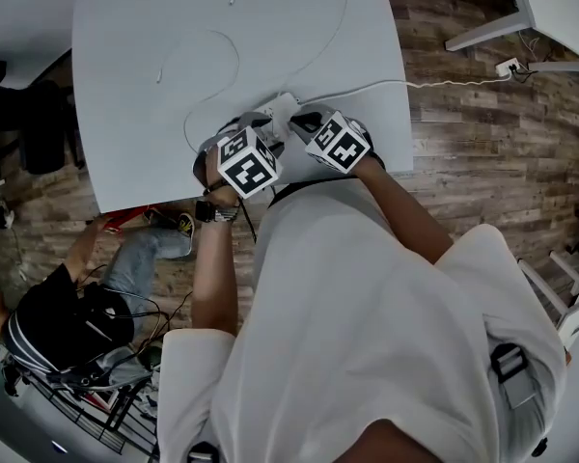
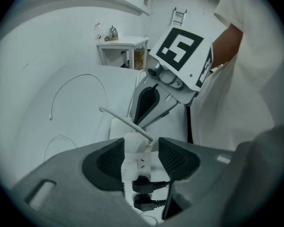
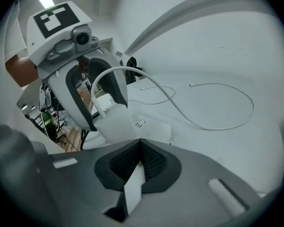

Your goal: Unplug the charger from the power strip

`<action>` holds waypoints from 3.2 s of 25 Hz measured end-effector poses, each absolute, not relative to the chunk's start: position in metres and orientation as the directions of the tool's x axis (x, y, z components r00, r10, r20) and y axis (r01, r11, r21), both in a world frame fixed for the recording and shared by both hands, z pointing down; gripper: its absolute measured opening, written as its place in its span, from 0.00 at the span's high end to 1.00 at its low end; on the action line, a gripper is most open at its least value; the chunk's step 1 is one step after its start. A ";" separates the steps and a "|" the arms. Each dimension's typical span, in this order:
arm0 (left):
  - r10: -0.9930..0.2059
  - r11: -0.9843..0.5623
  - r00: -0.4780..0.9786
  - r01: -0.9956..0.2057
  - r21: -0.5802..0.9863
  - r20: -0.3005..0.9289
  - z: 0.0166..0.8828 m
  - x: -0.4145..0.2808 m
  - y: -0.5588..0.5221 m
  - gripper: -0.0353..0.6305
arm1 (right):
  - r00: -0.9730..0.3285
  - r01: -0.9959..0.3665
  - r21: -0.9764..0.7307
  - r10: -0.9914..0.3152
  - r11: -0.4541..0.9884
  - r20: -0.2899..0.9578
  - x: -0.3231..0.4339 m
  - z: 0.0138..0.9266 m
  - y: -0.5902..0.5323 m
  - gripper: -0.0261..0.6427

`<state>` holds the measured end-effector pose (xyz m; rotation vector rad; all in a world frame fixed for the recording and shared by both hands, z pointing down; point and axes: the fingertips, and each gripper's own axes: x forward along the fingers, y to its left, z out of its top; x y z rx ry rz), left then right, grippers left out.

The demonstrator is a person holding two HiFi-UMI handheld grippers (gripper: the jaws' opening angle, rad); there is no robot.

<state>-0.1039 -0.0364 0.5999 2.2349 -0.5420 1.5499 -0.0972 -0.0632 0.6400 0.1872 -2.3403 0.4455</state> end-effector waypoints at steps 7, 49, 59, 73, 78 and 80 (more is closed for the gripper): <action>-0.153 -0.870 0.278 -0.493 0.004 0.948 0.601 -0.103 -0.033 0.60 | -0.714 -0.273 -0.274 -0.003 0.922 0.700 -0.097 0.640 -0.063 0.96; -0.135 -0.883 0.294 -0.470 0.021 0.946 0.600 -0.106 -0.032 0.61 | -0.709 -0.274 -0.232 -0.033 0.933 0.705 -0.099 0.640 -0.062 0.96; -0.170 -0.876 0.271 -0.483 -0.019 0.947 0.602 -0.103 -0.030 0.61 | -0.704 -0.279 -0.224 -0.040 0.934 0.709 -0.097 0.642 -0.061 0.96; -0.111 -0.862 0.336 -0.500 0.078 0.935 0.596 -0.105 -0.035 0.61 | -0.709 -0.276 -0.217 -0.046 0.936 0.704 -0.095 0.640 -0.061 0.96; -0.162 -0.883 0.253 -0.469 -0.026 0.954 0.599 -0.104 -0.028 0.61 | -0.708 -0.275 -0.212 -0.048 0.938 0.705 -0.098 0.639 -0.059 0.96; -0.177 -0.881 0.238 -0.471 -0.046 0.955 0.600 -0.103 -0.027 0.61 | -0.707 -0.274 -0.214 -0.045 0.937 0.706 -0.098 0.639 -0.059 0.96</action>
